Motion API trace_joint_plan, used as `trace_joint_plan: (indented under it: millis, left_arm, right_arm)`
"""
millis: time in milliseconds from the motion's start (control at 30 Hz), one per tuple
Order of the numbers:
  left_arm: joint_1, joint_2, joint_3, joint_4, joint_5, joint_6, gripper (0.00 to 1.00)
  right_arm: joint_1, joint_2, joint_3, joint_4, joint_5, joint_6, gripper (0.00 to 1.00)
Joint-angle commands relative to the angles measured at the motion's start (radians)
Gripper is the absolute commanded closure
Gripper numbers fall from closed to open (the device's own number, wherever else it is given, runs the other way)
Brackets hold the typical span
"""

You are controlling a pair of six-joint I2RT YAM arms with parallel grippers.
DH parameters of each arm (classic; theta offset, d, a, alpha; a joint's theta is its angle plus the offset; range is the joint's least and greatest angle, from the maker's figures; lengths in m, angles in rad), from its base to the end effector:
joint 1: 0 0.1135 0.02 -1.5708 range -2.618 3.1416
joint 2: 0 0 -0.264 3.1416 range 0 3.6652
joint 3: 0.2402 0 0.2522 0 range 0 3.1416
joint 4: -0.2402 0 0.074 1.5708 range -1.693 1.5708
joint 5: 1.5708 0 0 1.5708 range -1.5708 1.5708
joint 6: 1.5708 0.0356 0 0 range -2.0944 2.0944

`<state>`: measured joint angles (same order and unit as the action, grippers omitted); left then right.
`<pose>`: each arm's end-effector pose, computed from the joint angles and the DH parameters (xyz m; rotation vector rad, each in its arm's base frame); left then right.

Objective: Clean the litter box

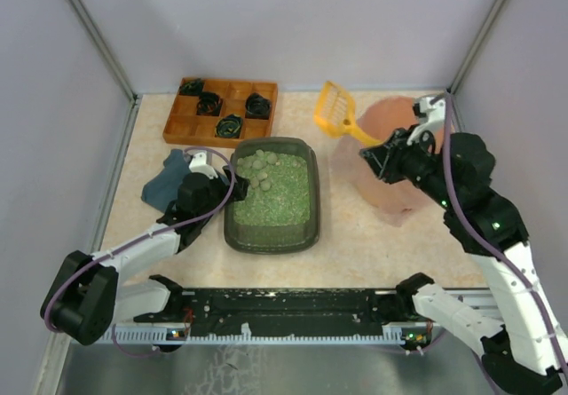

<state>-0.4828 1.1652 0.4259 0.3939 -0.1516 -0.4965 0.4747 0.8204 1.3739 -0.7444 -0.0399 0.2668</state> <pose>0.2151 -0.1067 0.1984 -0.1170 1.9423 -0.5122 0.1100 0.0581 0.4656 -0.2159 1.7841 0.5707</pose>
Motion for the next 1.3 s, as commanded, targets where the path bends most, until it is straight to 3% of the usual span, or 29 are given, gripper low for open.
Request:
trace_joint_plan:
  millis: [0, 167, 233, 433, 633, 867, 1267]
  left_arm:
    - [-0.004, -0.002, 0.027, 0.003, 0.007, 0.005, 0.13]
    - [-0.005, 0.004, 0.032, 0.001, 0.010, 0.005, 0.13]
    - [-0.004, -0.001, 0.030, -0.001, 0.008, 0.005, 0.13]
    - [-0.004, 0.008, 0.031, 0.002, 0.014, 0.004, 0.13]
    - [-0.004, -0.003, 0.031, -0.004, 0.009, 0.004, 0.13]
    - [-0.004, 0.004, 0.035, -0.004, 0.017, 0.004, 0.13]
    - [-0.004, -0.007, 0.032, -0.007, 0.006, 0.006, 0.13]
  right_arm:
    - [-0.004, 0.056, -0.108, 0.145, -0.234, 0.212, 1.00]
    - [0.029, -0.026, -0.369, 0.422, -0.294, 0.448, 1.00]
    - [0.075, -0.025, -0.430, 0.466, -0.243, 0.499, 1.00]
    - [0.219, 0.084, -0.374, 0.301, -0.022, 0.627, 1.00]
    - [0.274, 0.202, -0.322, 0.196, 0.068, 0.733, 1.00]
    - [0.287, 0.386, -0.145, -0.042, 0.103, 0.762, 1.00]
    - [0.289, 0.587, -0.127, 0.053, 0.004, 0.779, 1.00]
